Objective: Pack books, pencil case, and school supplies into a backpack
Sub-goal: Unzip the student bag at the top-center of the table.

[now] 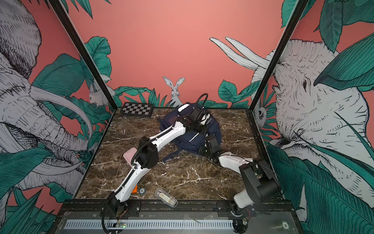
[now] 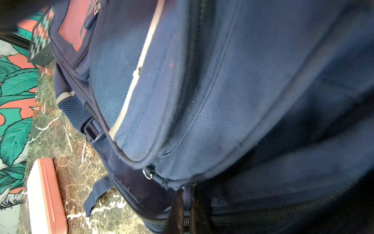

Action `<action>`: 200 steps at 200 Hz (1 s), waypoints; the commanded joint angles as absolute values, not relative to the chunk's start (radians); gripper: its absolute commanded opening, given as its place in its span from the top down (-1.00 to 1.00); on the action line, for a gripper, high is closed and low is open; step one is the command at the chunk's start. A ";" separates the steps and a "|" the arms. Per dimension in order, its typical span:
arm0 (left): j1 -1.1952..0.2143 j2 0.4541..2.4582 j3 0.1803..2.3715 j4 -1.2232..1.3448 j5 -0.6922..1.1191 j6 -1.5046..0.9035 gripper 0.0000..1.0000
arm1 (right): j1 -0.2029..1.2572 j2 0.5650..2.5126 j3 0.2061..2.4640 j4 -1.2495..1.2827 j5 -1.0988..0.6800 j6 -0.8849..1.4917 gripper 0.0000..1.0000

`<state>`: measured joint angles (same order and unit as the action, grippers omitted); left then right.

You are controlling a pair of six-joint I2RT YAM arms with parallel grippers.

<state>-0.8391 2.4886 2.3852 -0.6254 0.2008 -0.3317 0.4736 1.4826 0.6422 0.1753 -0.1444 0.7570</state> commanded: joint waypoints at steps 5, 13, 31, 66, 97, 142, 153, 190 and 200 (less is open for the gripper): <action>-0.835 2.298 2.239 -0.582 0.159 -0.252 0.30 | 0.458 1.414 0.599 0.126 -0.114 0.749 1.00; -0.833 2.260 2.179 -0.579 0.143 -0.235 0.19 | 0.439 1.397 0.592 0.116 -0.126 0.741 1.00; -0.831 2.173 2.055 -0.571 0.110 -0.193 -0.02 | 0.393 1.357 0.582 0.087 -0.153 0.720 1.00; -0.832 1.989 1.785 -0.528 0.003 -0.103 -0.11 | 0.304 1.275 0.570 0.002 -0.196 0.649 1.00; -0.832 1.926 1.635 -0.499 -0.167 -0.012 -0.06 | 0.214 1.244 0.579 -0.058 -0.211 0.602 1.00; -0.819 1.990 1.628 -0.519 -0.328 0.068 -0.10 | 0.125 1.269 0.619 -0.089 -0.238 0.568 1.00; -0.815 2.004 1.632 -0.523 -0.341 0.075 -0.13 | 0.111 1.273 0.627 -0.096 -0.243 0.562 1.00; -0.809 2.004 1.595 -0.523 -0.316 0.123 -0.21 | 0.075 1.291 0.655 -0.109 -0.268 0.550 1.00; -0.808 2.005 1.580 -0.523 -0.328 0.137 -0.22 | 0.066 1.302 0.661 -0.106 -0.278 0.551 1.00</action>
